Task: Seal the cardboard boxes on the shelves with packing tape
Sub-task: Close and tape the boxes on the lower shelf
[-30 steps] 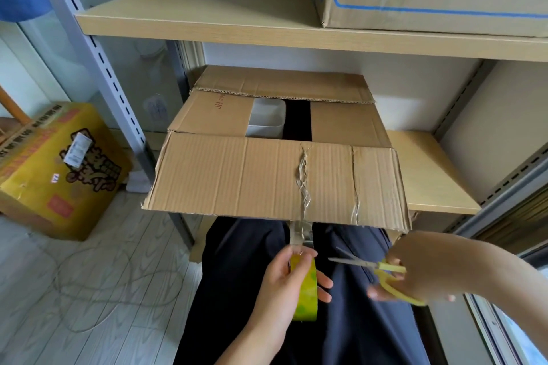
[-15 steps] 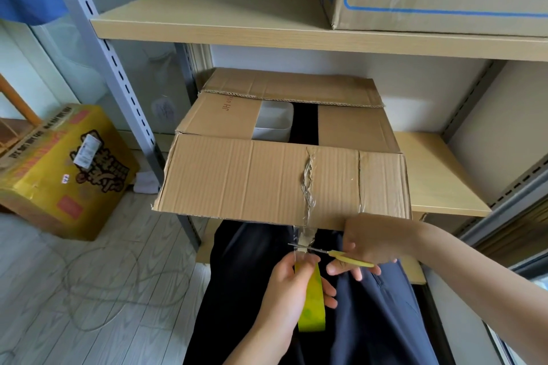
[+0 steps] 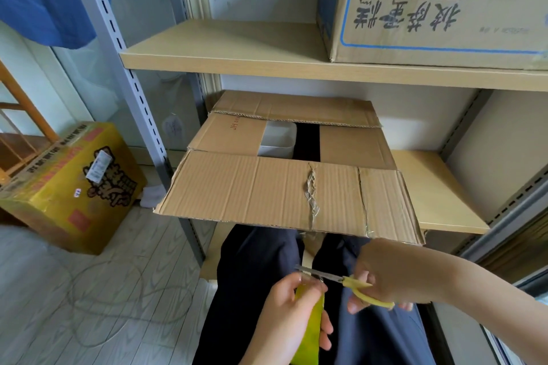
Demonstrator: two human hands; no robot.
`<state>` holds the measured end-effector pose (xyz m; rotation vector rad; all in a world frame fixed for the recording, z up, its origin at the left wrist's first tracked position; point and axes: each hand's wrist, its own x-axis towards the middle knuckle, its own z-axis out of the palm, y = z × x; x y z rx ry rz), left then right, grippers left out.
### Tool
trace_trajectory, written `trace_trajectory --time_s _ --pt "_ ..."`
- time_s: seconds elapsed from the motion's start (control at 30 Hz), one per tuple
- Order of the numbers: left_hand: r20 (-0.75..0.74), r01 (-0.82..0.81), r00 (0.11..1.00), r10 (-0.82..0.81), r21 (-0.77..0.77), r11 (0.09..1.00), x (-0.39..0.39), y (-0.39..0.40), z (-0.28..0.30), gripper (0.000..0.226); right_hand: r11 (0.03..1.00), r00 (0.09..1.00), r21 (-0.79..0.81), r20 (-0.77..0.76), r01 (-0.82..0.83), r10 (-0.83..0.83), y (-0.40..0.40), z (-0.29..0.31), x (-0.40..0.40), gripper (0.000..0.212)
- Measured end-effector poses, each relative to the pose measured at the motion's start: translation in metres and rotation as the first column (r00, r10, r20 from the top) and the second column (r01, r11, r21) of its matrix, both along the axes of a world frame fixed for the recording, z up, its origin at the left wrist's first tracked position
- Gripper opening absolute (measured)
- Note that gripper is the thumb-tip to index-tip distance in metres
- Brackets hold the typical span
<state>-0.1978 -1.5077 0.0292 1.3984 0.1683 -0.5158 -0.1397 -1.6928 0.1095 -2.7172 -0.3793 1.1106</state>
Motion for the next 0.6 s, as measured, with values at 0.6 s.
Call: trace_trajectory --time_s 0.6 --pt "0.357 -0.486 0.807 0.471 -0.053 0.873 0.2 0.093 0.213 0.005 0.999 0.652 -0.005 0.758 -0.037 0.028 0.131 0.202 0.2 0.045"
